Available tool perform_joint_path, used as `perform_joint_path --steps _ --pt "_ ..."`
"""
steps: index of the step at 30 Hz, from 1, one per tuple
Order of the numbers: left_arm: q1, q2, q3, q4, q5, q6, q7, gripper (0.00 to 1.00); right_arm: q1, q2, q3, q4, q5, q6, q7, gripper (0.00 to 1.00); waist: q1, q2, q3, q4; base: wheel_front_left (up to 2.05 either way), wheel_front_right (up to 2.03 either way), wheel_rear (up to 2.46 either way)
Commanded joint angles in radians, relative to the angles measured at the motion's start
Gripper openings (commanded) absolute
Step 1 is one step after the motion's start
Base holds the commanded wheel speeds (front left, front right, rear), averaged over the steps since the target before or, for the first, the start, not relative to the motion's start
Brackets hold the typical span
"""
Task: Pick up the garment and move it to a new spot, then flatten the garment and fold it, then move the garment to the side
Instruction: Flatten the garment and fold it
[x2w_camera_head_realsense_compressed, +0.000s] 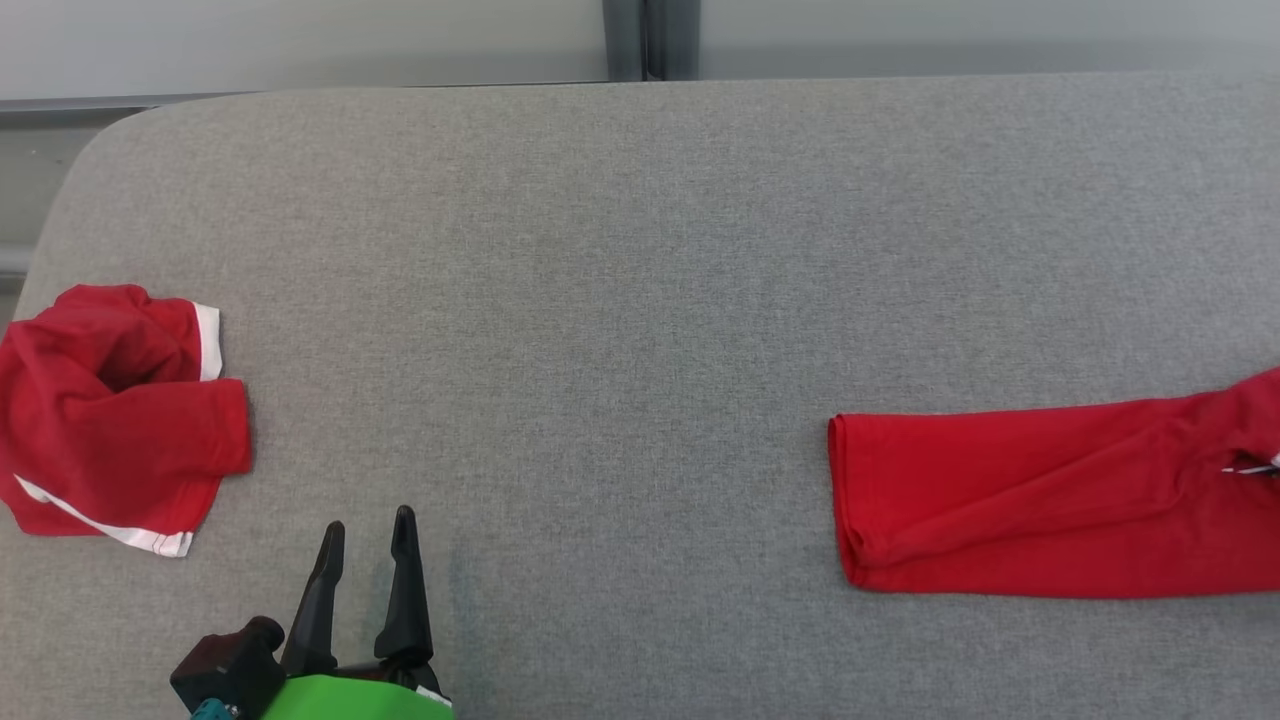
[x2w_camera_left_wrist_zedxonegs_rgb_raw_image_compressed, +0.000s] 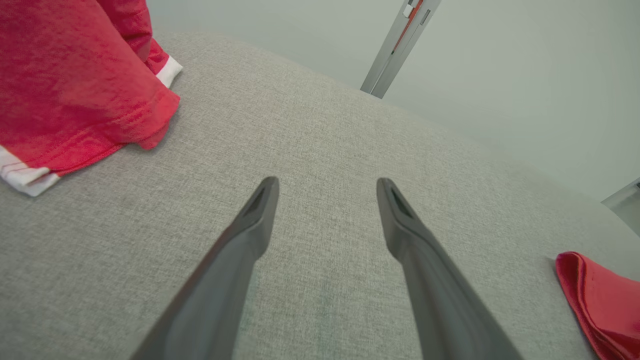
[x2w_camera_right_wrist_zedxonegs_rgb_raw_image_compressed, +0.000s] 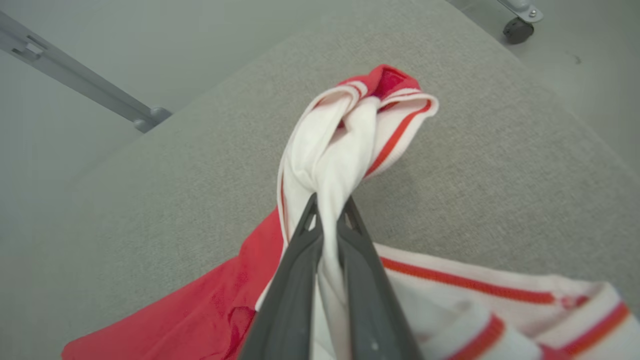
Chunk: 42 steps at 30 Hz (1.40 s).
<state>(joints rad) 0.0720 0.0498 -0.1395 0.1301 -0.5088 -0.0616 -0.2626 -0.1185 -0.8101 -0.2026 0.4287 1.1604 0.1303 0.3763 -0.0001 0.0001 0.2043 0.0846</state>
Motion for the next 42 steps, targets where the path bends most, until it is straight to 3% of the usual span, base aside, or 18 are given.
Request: perform_joint_path --steps 1,4,7,10,18,24,25,26,27,28,32,36,39,42 --pt "-0.010 0.002 0.000 0.003 -0.007 0.008 -0.003 1.00 -0.002 0.012 -0.026 -0.064 0.035 0.001 0.003 0.00 0.0001 -0.0001 0.001 0.003 0.00 0.00 0.00" --pt "-0.009 0.002 -0.004 0.011 -0.020 0.017 -0.003 1.00 0.046 0.047 -0.007 -0.226 0.064 0.000 0.062 0.00 0.0001 -0.0001 -0.006 -0.001 0.00 0.00 0.00" --pt "-0.019 0.001 -0.018 0.010 -0.025 0.020 -0.003 1.00 0.066 0.087 0.054 -0.373 0.020 0.001 0.085 0.00 0.0001 -0.0001 -0.005 -0.010 0.00 0.00 0.00" --pt "-0.026 0.002 -0.030 0.009 -0.033 0.027 -0.003 1.00 0.080 0.197 0.152 -0.458 -0.060 0.001 0.072 0.00 0.0001 -0.0001 -0.014 -0.011 0.00 0.00 0.00" --pt "-0.019 0.002 -0.040 0.015 -0.030 0.036 -0.003 1.00 0.038 0.502 0.367 -0.395 -0.295 0.001 0.003 0.00 0.0001 -0.0001 -0.041 -0.013 0.00 0.00 0.00" --pt "0.004 0.002 -0.030 0.029 -0.019 0.034 -0.003 1.00 0.038 0.613 0.426 -0.337 -0.371 0.001 -0.031 0.00 0.0001 -0.0001 -0.056 -0.015 0.00 0.00 0.00" --pt "0.005 0.002 -0.030 0.030 -0.020 0.035 -0.003 1.00 0.039 0.622 0.431 -0.333 -0.378 0.001 -0.035 0.04 0.0001 -0.0001 -0.058 -0.017 0.00 0.00 0.00" --pt "0.008 0.002 -0.031 0.034 -0.021 0.036 -0.003 1.00 0.041 0.631 0.433 -0.330 -0.385 0.001 -0.042 0.34 0.0001 -0.0001 -0.061 -0.019 0.00 0.00 0.00" --pt "0.011 0.002 -0.034 0.035 -0.022 0.036 -0.003 1.00 0.039 0.636 0.439 -0.334 -0.391 0.001 -0.052 0.78 0.0001 -0.0001 -0.063 -0.021 0.00 0.00 0.00" --pt "0.014 0.002 -0.035 0.037 -0.024 0.037 -0.003 1.00 0.040 0.642 0.439 -0.337 -0.391 0.001 -0.060 1.00 0.0001 -0.0001 -0.065 -0.022 0.00 0.00 0.00" --pt "0.024 0.002 -0.041 0.044 -0.020 0.039 -0.003 1.00 0.062 0.659 0.438 -0.399 -0.356 0.001 -0.108 1.00 0.0001 -0.0001 -0.074 -0.024 0.00 0.00 0.00" --pt "0.039 0.002 -0.026 0.046 -0.013 0.040 -0.003 1.00 0.131 0.643 0.409 -0.537 -0.306 0.001 -0.174 1.00 0.0001 -0.0001 -0.096 -0.033 0.00 0.00 0.00" --pt "0.055 0.002 -0.014 0.045 -0.005 0.037 -0.003 1.00 0.187 0.589 0.354 -0.631 -0.377 0.001 -0.276 1.00 0.0001 -0.0001 -0.118 -0.044 0.00 0.00 0.00" --pt "0.074 0.002 -0.006 0.042 -0.002 0.033 -0.003 1.00 0.251 0.561 0.278 -0.627 -0.472 0.001 -0.404 1.00 0.0001 -0.0001 -0.148 -0.059 0.00 0.00 0.00"
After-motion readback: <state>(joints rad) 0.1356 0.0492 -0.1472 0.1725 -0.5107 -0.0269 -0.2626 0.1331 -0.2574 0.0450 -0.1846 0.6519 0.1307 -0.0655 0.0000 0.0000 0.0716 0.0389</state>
